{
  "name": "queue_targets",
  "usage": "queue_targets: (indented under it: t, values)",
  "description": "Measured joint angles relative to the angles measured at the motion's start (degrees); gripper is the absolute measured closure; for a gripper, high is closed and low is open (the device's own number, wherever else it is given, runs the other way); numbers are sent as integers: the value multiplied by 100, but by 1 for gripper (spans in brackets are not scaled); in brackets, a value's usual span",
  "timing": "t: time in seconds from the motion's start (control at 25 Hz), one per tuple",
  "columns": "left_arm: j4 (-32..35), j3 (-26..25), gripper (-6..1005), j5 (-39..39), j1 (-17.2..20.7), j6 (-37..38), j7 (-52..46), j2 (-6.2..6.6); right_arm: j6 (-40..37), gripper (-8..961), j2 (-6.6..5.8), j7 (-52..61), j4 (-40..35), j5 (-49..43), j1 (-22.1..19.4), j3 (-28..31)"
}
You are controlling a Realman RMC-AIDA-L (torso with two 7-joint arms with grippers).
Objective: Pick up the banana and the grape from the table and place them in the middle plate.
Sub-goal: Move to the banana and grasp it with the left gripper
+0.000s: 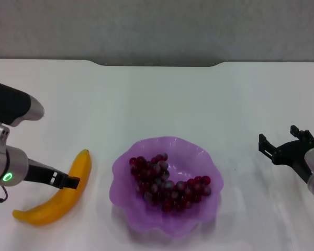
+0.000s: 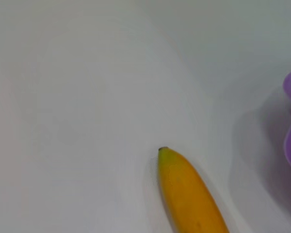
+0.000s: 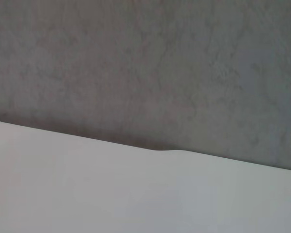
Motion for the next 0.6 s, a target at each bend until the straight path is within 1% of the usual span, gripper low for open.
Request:
queue_targets:
  t: [0.12, 0.2, 0.32, 0.6]
  values:
    - [248, 24, 218, 22, -149, 10, -57, -3, -7, 74, 0, -1, -3, 0, -1, 0]
    - [487, 84, 172, 33, -279, 12, -76, -3, -9, 74, 4, 0, -18, 0, -2, 0]
    - [640, 197, 102, 63, -362, 34, -117, -5, -11, 74, 7, 0, -6, 0, -2, 7]
    - [791, 292, 104, 75, -464, 200, -220, -10, -14, 74, 0, 0, 10, 0, -1, 1]
